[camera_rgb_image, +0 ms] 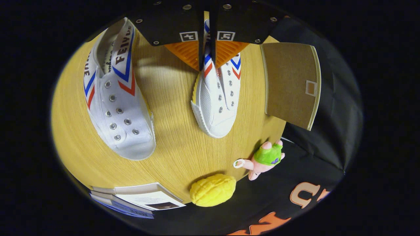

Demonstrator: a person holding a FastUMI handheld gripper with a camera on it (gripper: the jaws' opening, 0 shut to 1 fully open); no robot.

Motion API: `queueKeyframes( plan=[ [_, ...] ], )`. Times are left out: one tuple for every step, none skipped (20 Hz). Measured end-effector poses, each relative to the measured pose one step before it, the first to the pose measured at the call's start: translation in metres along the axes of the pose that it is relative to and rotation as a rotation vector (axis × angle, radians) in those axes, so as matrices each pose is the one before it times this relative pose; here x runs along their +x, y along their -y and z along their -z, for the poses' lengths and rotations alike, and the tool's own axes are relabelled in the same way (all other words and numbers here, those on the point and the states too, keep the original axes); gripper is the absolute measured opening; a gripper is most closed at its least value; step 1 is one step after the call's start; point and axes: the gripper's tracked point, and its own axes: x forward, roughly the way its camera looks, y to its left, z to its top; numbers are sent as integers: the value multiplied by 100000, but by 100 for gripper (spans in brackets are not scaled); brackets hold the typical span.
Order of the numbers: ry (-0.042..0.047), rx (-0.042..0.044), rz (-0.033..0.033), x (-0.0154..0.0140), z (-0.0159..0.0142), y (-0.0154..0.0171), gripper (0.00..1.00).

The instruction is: Open the storage box then place both shoes into the box .Put the left shoe in first, then the right shoe, with the right side of both shoes facing outward in a uniform manner.

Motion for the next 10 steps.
queueKeyframes(
  plan=[
    [835,389,-2035,-290,-219,-851,7],
    [311,1956,-2984,-223,-204,-1102,7],
    [94,2419,-2783,-172,-213,-1085,7],
    [147,2066,-1151,-345,-223,-774,7],
    [369,-609,-604,-259,-325,-869,7],
    [708,-1348,-131,-444,-432,-898,7],
    [640,-1899,-461,-538,-478,-1091,7],
    [1127,-1612,-921,-489,-591,-1220,7],
    [1038,-988,-1421,-466,-596,-1465,6],
    [713,-861,-1861,-372,-582,-1545,6]
  ],
)
